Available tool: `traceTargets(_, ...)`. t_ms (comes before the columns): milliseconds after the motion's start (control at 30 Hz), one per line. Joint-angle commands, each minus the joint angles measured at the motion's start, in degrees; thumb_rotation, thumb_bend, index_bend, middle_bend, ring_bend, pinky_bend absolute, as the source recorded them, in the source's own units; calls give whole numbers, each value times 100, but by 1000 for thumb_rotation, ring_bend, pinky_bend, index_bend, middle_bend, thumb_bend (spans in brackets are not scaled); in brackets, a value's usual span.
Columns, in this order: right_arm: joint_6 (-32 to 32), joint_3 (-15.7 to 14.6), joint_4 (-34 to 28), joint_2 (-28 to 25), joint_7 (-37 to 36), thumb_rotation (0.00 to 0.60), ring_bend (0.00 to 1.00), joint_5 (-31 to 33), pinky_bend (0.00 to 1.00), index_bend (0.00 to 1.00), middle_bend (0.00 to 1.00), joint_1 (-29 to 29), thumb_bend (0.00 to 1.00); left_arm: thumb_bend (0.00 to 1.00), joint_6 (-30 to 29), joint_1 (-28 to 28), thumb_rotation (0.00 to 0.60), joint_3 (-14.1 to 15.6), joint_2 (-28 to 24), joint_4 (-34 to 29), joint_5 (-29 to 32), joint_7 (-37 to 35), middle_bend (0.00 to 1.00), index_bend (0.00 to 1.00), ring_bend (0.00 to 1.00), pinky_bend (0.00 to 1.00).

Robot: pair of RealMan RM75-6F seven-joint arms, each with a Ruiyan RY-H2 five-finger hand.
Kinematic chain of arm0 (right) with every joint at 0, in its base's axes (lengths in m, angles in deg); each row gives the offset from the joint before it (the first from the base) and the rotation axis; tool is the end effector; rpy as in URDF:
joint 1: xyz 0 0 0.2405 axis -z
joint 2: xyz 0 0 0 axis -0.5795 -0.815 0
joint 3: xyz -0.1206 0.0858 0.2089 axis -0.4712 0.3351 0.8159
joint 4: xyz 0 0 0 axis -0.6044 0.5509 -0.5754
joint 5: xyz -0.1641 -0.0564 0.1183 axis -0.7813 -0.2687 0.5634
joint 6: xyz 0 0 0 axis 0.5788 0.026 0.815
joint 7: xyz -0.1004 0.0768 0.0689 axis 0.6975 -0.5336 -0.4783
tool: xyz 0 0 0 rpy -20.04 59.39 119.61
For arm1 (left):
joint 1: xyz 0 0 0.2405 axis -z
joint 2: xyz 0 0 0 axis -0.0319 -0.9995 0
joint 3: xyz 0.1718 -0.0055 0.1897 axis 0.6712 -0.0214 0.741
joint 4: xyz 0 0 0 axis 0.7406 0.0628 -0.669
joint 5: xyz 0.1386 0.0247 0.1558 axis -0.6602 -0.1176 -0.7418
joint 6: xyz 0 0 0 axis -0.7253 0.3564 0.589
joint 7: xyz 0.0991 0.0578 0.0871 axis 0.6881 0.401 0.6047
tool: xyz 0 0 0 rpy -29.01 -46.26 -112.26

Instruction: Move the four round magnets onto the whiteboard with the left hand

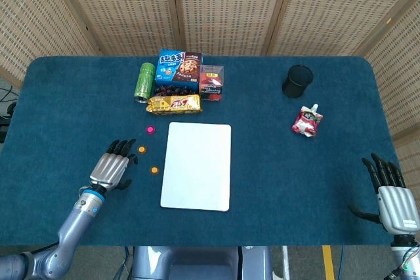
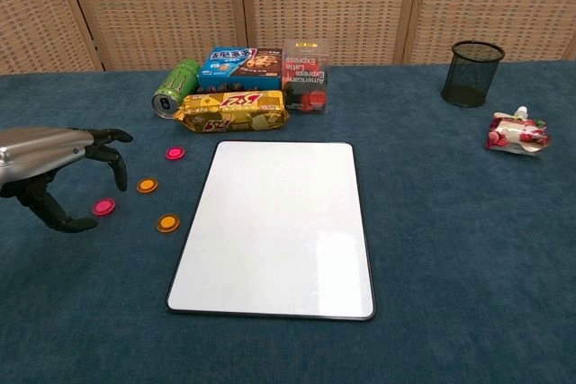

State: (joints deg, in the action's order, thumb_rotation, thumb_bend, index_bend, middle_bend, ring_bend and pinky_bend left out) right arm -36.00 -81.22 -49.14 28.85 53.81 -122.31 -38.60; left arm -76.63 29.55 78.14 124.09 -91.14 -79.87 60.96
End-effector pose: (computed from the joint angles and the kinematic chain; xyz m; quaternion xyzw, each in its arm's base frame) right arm -0.3197 -0.1728 0.1580 0.5826 -0.4129 0.3874 0.5832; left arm -0.1996 0.2801 0.0040 -0.7472 -0.4049 -0.2525 0.4626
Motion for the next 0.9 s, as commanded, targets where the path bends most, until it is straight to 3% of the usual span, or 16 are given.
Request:
traceTargets(33,17,-6,-9,-12,-11,600,0,5,0,0,0,-6,64,302,-20,139,600,3,238,215,146,77,0,356,0,0)
traceTargets(467,69,-15,-32,-43,-54,600,0,42,0,0,0,-23,66,302,-93,607,600,0,1004,772,600,465,0,358,0,0)
traceTargets(900,96,-16,-47,-59,-87,600,0,69,0,0,0,-32,61,304,-146,802,600,58,1372,1111,918,589,0,359,0,0)
